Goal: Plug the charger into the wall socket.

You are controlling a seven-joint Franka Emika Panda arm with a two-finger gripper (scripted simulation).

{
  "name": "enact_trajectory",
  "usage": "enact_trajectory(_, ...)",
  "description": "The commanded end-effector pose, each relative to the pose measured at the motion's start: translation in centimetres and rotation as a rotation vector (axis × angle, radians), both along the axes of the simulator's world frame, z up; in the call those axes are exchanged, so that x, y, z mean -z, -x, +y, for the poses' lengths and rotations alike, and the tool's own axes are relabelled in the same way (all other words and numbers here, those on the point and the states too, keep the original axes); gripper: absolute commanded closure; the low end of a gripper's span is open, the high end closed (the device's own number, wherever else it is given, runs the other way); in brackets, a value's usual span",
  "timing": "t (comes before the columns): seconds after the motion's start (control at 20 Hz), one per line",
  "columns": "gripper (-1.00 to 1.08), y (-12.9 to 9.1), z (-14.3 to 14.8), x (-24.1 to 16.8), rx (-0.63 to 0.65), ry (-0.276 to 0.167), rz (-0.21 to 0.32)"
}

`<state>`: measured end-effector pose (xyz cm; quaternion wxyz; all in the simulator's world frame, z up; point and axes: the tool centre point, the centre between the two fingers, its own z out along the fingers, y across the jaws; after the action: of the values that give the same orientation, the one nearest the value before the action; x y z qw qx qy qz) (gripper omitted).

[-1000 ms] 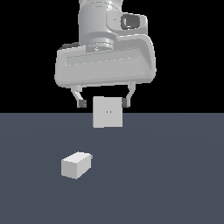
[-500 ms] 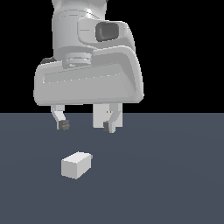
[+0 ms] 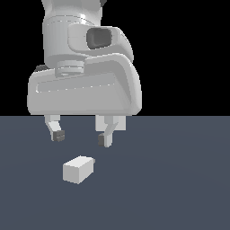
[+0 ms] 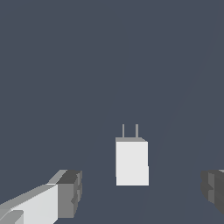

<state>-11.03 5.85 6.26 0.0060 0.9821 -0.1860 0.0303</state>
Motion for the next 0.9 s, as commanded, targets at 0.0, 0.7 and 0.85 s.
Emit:
enact_trajectory(0.0,-0.92,0.0,0.0,0.1,0.000,0.000,0.000)
enact_trajectory(0.7,-0.92,0.0,0.0,4.7,0.003,0.000,-0.001)
enact_trajectory(0.85,-0.92,0.0,0.1,5.1,0.003,0.000,-0.001)
